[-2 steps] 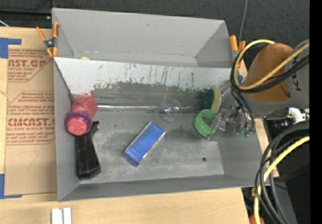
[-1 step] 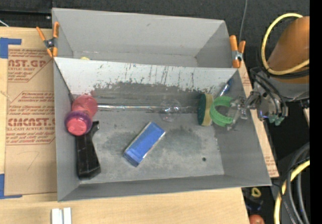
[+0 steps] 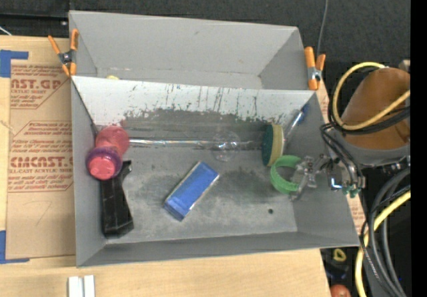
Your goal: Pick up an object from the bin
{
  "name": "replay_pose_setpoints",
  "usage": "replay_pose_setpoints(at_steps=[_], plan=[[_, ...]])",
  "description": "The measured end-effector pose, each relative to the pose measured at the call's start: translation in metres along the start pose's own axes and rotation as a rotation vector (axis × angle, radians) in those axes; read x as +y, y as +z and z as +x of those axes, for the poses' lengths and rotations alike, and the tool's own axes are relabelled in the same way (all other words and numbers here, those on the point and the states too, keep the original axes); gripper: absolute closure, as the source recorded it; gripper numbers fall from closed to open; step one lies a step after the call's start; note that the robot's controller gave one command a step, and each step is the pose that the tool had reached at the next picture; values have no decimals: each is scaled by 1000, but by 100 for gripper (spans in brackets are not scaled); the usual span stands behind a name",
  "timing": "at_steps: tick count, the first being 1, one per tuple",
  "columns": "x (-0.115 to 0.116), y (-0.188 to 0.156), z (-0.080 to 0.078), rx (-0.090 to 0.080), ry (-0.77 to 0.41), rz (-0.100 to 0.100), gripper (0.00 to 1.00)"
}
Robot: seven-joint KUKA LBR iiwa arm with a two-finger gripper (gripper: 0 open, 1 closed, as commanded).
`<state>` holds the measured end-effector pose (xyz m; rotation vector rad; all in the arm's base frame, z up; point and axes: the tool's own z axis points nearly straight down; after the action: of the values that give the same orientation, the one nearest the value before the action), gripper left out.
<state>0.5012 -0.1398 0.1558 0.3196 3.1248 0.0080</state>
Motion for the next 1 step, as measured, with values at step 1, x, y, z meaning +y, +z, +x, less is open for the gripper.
replay_pose_setpoints(at_steps=[1], plan=[[39, -39, -37, -11, -89, 2, 100]])
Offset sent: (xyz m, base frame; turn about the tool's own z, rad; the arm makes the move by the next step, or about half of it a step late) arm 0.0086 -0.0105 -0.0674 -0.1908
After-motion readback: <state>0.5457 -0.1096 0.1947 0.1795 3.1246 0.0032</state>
